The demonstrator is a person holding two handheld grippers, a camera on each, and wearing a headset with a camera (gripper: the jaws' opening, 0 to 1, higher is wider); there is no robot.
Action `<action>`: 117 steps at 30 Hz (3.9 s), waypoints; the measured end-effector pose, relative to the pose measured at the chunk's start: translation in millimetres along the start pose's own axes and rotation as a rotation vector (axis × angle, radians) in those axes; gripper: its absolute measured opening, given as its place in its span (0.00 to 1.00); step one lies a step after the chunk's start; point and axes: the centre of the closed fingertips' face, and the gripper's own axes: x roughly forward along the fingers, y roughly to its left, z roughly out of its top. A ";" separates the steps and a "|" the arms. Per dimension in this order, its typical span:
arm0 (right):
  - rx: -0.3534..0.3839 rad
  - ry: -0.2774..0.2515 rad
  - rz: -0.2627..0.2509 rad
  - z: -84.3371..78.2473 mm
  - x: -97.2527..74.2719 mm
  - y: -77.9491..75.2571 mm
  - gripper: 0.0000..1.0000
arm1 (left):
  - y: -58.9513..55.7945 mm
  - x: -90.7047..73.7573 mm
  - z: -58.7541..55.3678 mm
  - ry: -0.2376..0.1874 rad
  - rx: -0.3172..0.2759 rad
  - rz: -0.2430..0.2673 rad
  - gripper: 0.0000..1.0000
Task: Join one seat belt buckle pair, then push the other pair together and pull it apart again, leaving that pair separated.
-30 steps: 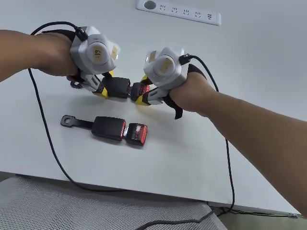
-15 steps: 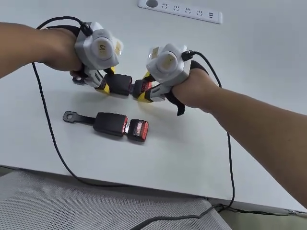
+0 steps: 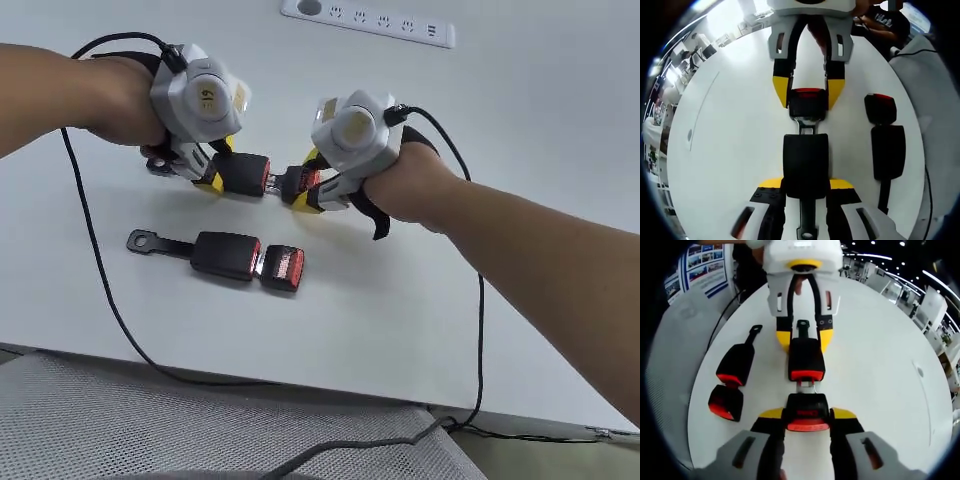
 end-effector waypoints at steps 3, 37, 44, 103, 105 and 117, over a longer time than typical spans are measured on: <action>0.013 -0.007 -0.003 -0.4 -1.5 1.2 0.34 | -0.4 -0.1 0.3 0.008 0.004 0.003 0.31; 0.067 0.116 -0.040 -109.5 -74.6 3.8 0.35 | -2.0 -0.6 2.1 -0.001 -0.026 0.019 0.31; 0.087 0.161 -0.030 -132.9 -91.0 6.4 0.36 | -2.1 -0.4 2.5 -0.011 -0.039 0.024 0.31; 0.378 -0.171 -0.358 -111.1 -164.8 97.1 1.00 | -133.6 -128.0 -89.7 -0.241 -0.591 0.370 1.00; 0.372 -0.188 -0.363 -106.5 -166.2 98.4 1.00 | -136.2 -128.1 -89.2 -0.248 -0.597 0.369 1.00; 0.390 -0.182 -0.385 -109.2 -161.7 108.3 1.00 | -141.4 -137.8 -87.2 -0.327 -0.682 0.406 1.00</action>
